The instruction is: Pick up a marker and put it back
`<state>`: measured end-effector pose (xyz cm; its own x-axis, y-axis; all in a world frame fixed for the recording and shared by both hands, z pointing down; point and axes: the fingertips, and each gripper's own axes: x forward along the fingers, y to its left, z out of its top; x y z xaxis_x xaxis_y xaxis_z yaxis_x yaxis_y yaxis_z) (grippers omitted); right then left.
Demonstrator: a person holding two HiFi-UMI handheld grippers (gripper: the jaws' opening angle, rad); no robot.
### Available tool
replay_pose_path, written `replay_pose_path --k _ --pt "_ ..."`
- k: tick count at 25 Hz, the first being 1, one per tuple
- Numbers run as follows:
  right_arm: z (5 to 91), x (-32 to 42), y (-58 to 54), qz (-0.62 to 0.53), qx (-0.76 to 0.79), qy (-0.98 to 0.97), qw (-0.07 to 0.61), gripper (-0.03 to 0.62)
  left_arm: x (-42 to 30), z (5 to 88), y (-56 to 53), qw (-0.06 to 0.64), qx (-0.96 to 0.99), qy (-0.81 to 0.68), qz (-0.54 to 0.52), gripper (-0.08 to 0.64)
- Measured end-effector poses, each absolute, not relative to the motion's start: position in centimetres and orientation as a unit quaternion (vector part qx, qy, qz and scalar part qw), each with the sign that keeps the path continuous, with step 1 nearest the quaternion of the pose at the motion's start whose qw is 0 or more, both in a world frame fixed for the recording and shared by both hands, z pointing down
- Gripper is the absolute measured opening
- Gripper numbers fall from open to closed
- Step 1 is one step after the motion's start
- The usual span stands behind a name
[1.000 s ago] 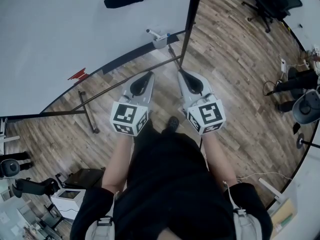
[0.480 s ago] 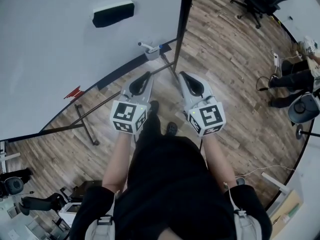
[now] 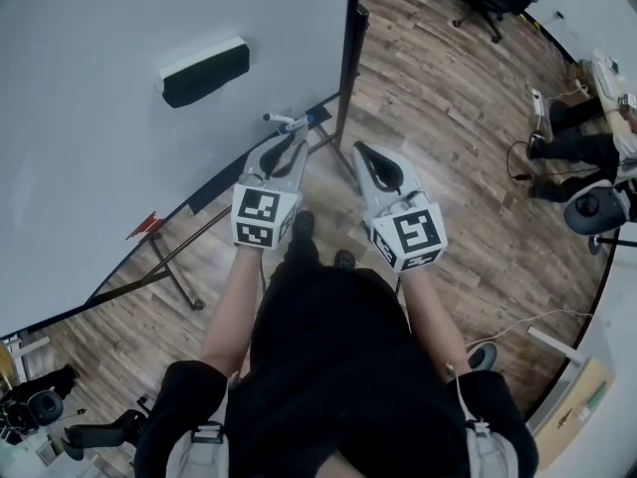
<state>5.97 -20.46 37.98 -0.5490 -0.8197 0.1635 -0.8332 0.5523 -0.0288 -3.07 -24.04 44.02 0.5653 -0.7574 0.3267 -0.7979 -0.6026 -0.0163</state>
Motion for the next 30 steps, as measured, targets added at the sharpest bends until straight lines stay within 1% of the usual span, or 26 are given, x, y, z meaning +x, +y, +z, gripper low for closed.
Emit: replay_pose_path --k 7,13,30 --pt "38.4 6.2 -23.2 0.055 0.494 -0.865 0.071 0.002 -2.5 47.4 -27.5 0.051 0.888 -0.411 0.201 0.098" --pt "38.8 6.3 -24.6 0.061 0.509 -0.855 0.076 0.002 -2.2 49.5 -29.2 0.042 0.889 -0.391 0.235 0.101" --pt "39.5 7.2 -25.9 0.075 0.539 -0.836 0.070 0.002 -1.0 51.7 -30.7 0.025 0.890 -0.354 0.287 0.101"
